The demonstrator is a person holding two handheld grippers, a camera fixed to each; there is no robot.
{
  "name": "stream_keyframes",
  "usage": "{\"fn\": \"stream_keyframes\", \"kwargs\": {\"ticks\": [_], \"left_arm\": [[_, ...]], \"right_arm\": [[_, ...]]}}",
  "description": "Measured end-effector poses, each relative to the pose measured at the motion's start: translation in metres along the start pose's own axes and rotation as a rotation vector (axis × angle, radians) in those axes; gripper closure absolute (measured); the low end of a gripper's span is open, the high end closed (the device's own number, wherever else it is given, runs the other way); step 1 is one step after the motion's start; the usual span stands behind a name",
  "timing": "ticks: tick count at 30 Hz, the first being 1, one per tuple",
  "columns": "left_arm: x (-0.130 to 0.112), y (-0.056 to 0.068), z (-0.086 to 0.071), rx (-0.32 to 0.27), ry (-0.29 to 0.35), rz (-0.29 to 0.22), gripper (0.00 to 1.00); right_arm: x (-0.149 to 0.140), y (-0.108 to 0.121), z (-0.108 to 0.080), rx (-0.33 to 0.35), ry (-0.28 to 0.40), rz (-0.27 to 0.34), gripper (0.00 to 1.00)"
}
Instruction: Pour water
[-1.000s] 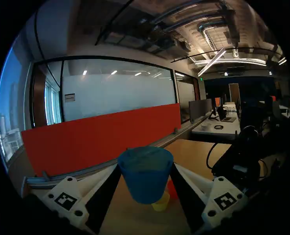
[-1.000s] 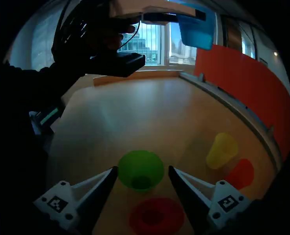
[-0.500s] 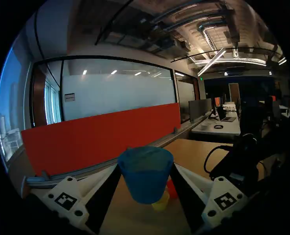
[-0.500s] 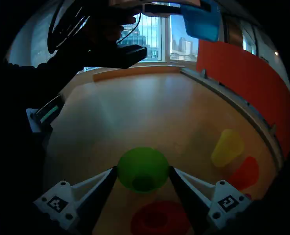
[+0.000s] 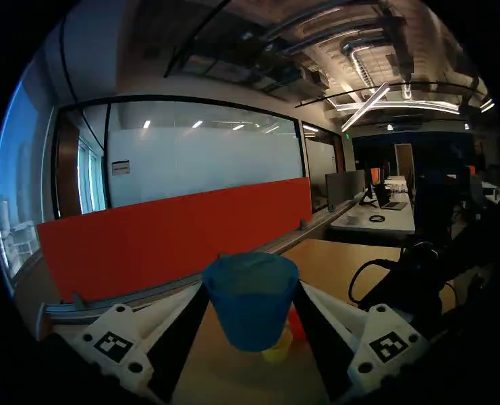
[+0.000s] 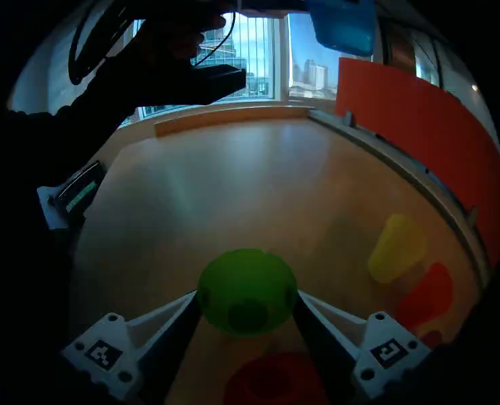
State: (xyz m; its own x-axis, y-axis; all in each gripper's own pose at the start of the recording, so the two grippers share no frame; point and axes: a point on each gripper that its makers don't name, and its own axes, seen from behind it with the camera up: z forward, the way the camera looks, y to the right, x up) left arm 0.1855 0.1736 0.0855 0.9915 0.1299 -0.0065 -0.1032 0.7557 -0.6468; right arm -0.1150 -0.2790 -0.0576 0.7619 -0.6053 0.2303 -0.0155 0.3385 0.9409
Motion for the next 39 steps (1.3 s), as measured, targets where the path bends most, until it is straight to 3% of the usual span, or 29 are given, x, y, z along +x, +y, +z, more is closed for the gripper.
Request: {"fn": "stream_keyframes", "kwargs": {"ticks": [15, 39], "left_arm": [[-0.004, -0.002, 0.0, 0.005, -0.008, -0.001, 0.15], [0.0, 0.006, -0.001, -0.001, -0.01, -0.006, 0.15]], "right_arm": [[0.01, -0.003, -0.014, -0.002, 0.048, 0.022, 0.09], [0.057, 0.016, -0.083, -0.093, 0.249, 0.053, 0.09]]}}
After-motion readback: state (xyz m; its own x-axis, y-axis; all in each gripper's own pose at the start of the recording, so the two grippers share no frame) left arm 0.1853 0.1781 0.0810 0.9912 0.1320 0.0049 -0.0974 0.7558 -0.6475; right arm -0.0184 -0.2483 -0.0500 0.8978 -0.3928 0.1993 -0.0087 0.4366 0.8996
